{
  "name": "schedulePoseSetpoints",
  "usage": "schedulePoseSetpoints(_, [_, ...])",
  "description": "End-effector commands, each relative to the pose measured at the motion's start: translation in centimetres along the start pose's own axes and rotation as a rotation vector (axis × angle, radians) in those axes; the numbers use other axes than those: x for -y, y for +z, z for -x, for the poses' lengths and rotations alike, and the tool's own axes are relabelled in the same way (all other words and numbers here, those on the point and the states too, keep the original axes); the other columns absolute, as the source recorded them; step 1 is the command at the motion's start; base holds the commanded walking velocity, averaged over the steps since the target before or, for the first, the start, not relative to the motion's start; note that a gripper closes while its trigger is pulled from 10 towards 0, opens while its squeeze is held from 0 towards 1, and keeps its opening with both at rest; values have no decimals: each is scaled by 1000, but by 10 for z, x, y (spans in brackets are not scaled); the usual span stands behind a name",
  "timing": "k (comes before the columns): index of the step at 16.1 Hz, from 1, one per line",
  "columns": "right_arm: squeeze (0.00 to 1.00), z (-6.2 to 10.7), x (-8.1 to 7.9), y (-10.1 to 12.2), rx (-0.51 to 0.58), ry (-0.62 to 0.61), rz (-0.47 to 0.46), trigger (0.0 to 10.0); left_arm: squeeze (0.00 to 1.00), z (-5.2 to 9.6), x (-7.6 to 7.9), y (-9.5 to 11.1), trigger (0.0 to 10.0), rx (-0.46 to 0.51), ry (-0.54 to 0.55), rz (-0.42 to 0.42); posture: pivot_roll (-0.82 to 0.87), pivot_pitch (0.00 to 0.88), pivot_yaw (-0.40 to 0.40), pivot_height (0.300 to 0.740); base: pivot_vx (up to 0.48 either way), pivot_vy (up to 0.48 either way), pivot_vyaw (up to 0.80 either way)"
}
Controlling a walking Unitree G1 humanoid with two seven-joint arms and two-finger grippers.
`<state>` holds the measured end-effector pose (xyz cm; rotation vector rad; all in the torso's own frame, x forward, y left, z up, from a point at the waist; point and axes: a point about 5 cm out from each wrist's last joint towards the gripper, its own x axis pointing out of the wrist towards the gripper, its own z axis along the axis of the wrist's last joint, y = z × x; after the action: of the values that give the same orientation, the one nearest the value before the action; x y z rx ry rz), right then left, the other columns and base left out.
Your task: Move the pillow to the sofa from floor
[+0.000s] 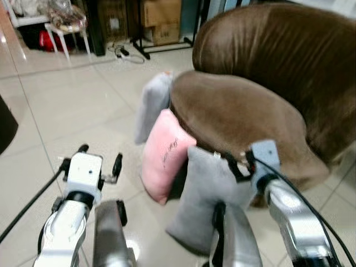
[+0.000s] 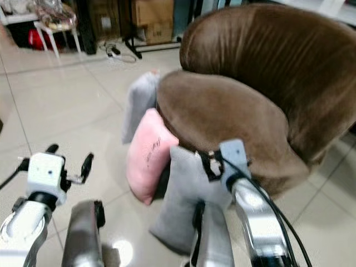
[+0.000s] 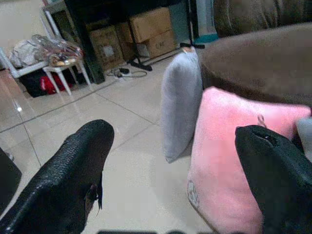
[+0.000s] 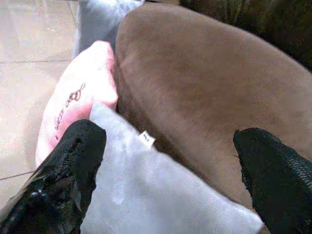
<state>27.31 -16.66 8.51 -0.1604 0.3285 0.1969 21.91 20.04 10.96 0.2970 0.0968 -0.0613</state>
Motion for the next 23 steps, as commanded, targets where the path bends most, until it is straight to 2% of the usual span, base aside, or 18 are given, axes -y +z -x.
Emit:
schedulePoseSetpoints(1, [0,-6,1,1,-6,14,12,10000,0,-5,3,3,10000,9,-42,-15,-27,0,-53,416,0,0,0])
schedulePoseSetpoints(5, [0,-30,-9,6,-7,56,11,10000,0,-17,0,5,10000,16,-108,-51,-6,0,-34,376,0,0,0])
schedulePoseSetpoints(8, [0,-44,-13,12,-4,69,52,10000,0,-16,-2,7,10000,21,-141,-41,-11,0,-32,351,0,0,0])
schedulePoseSetpoints(9, [27,-51,-11,18,15,58,18,10000,0,-16,-1,6,10000,17,-163,-44,-6,0,-32,351,0,0,0])
schedulePoseSetpoints(10, [1000,-57,-7,24,30,47,-7,10000,0,-16,-1,7,10000,18,-184,-41,4,0,-35,351,0,0,0])
schedulePoseSetpoints(11, [1000,-63,-4,28,33,56,11,10000,0,-16,1,8,10000,21,-222,-40,7,0,-35,351,0,0,0])
schedulePoseSetpoints(14, [1000,-77,6,38,-20,82,198,10000,0,-14,0,11,10000,16,-308,-46,18,0,-37,351,0,0,0])
schedulePoseSetpoints(15, [1000,-79,9,38,-46,85,231,10000,0,-14,0,11,10000,15,-323,-48,23,1,-38,351,0,0,0])
schedulePoseSetpoints(17, [1000,-84,16,30,-174,106,344,10000,0,-13,2,11,10000,5,-369,-57,28,0,-35,351,0,0,0])
schedulePoseSetpoints(18, [0,-86,26,31,-219,55,371,10000,0,-13,3,11,10000,3,-381,-59,32,0,-31,351,0,0,0])
schedulePoseSetpoints(20, [0,-87,41,38,-238,-50,373,10000,0,-15,5,13,10000,8,-386,-59,39,0,-28,351,0,0,0])
schedulePoseSetpoints(22, [0,-85,47,33,-297,-52,426,10000,0,-16,5,13,10000,9,-397,-62,39,0,-27,351,0,0,0])
schedulePoseSetpoints(23, [0,-82,52,24,-366,-29,467,10000,0,-16,4,13,10000,7,-407,-65,40,0,-30,351,0,0,0])
